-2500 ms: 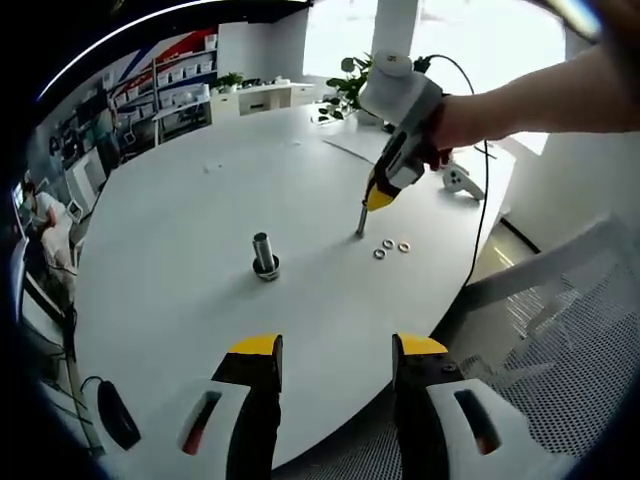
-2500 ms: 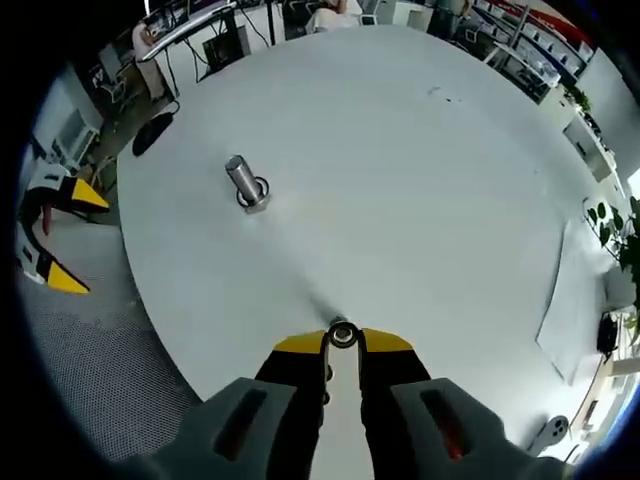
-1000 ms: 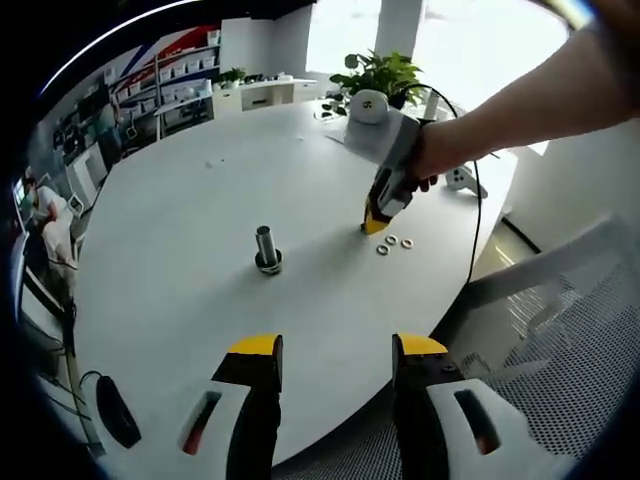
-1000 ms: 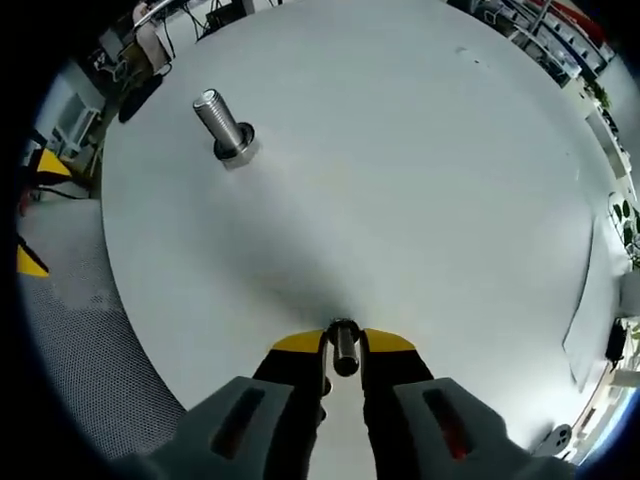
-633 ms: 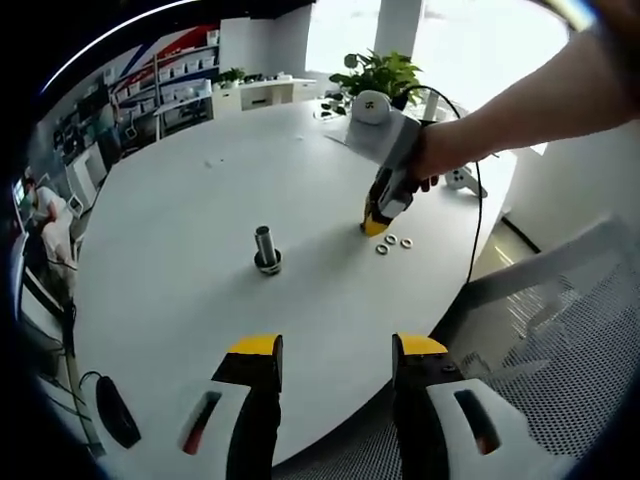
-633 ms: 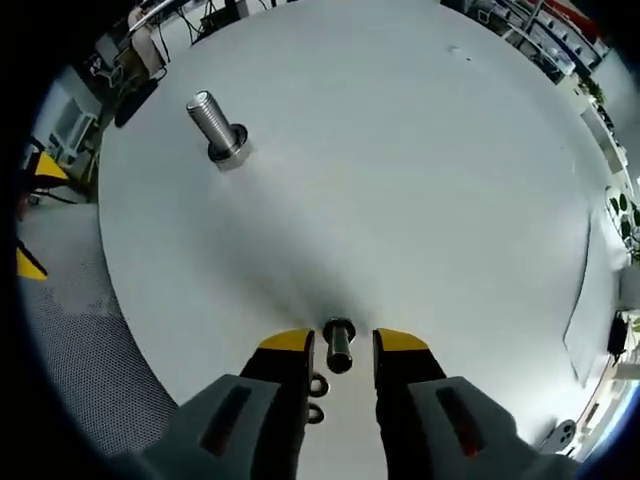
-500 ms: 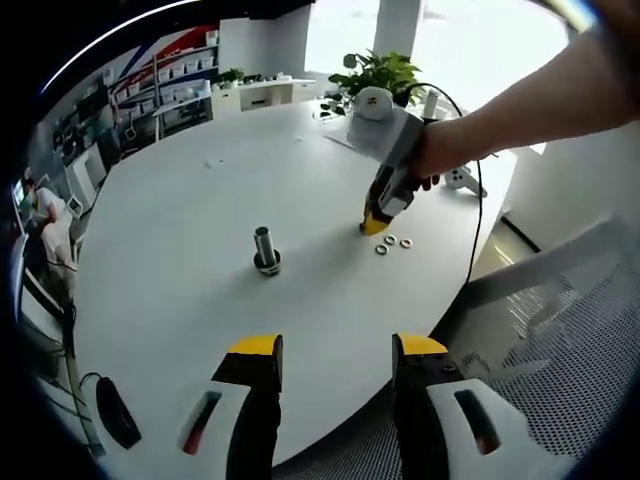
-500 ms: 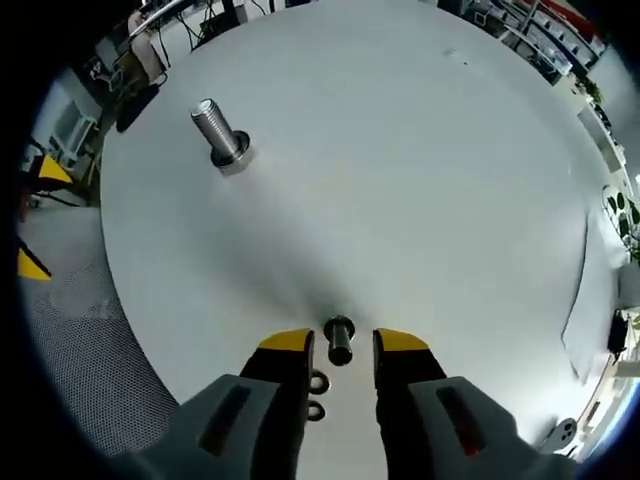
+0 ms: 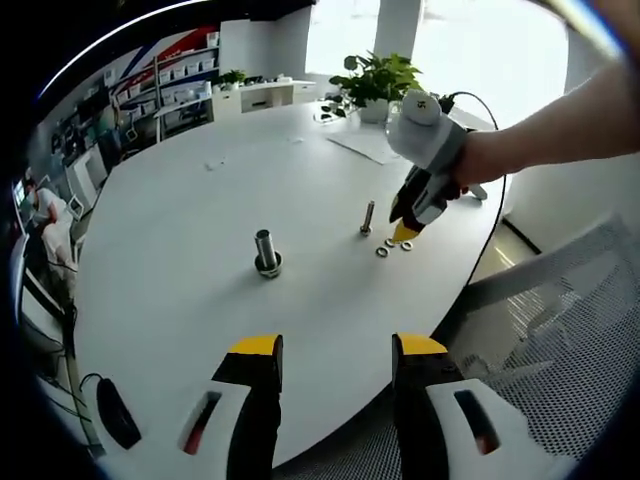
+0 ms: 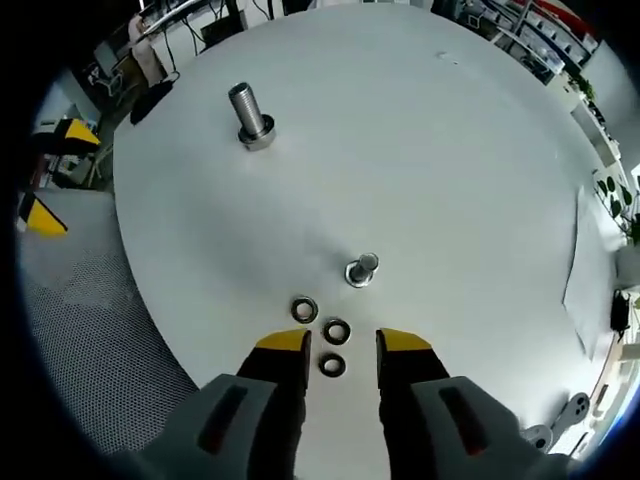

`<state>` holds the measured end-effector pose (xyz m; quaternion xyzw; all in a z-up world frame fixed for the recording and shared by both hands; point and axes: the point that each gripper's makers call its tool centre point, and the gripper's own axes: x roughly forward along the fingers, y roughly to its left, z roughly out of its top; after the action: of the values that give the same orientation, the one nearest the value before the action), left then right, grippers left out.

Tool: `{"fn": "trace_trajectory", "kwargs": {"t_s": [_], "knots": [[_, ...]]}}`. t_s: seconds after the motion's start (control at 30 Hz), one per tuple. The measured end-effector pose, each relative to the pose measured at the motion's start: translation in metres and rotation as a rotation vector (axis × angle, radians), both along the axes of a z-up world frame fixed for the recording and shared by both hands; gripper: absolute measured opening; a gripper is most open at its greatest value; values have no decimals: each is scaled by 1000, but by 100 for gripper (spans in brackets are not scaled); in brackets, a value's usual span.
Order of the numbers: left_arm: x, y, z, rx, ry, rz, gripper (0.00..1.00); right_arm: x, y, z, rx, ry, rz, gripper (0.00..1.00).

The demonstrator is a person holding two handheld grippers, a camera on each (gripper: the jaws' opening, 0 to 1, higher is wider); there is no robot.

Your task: Place the washer onto the threaded stud by aligning its center hole with the stud, sliding it down to the base, and recovering from edge contact or off-axis alignment until the washer reaches the visible bottom stop.

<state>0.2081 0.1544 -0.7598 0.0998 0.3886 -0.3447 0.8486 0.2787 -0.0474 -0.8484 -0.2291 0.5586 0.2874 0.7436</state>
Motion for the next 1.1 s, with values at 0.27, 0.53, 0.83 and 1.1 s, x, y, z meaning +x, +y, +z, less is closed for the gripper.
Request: {"fn": "trace_trajectory", "kwargs": {"t_s": [0.27,0.53,0.83,1.1], "knots": [[-1,-2,1,-4,-4,-11,42,-22,-12,0,-4,10,-22,29],[-2,-2,2,1,-7,-17,42,-41,-18,-2,-2,15,-43,29],[-2,-2,2,6,-14,-20,42,-53,-19,-3,-2,23,-47,30],[-4,-2,0,14,-7,-27,42,-56,-18,-6,6,26,-55,30]]}}
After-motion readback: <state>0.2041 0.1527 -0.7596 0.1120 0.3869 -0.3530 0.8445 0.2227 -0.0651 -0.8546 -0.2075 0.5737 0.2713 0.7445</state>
